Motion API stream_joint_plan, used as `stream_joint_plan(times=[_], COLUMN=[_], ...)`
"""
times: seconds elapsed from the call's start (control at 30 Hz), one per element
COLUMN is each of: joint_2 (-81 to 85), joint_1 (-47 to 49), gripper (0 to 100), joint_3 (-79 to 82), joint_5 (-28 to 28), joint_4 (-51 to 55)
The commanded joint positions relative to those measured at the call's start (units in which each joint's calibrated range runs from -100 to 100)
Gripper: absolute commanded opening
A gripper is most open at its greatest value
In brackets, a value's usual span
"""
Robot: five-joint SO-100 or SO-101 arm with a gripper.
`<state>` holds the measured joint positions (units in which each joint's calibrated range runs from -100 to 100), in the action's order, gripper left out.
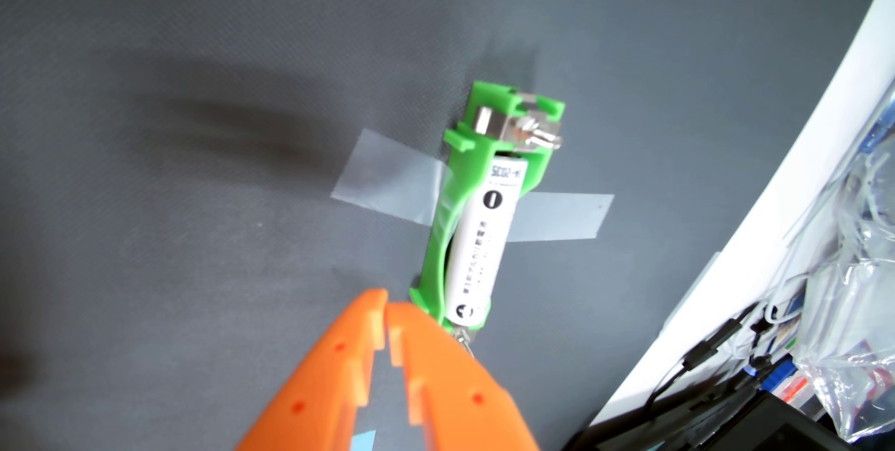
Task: Insert Battery
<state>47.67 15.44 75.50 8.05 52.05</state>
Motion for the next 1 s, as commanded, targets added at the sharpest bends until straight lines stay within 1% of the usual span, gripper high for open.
stream_joint_plan(times=[0.0, 0.5, 0.63, 0.83, 0.97], joint_2=[0.72, 0.81, 0.81, 0.89, 4.56], joint_1=[0.38, 0.26, -0.69, -0.92, -1.87], gripper=[2, 2, 2, 2, 2], joint_3=[-0.17, 2.35, 2.53, 2.62, 3.16], joint_5=[-0.22, -0.12, -0.17, -0.17, -0.17], joint_4=[-0.48, -0.74, -3.62, -3.53, -3.11])
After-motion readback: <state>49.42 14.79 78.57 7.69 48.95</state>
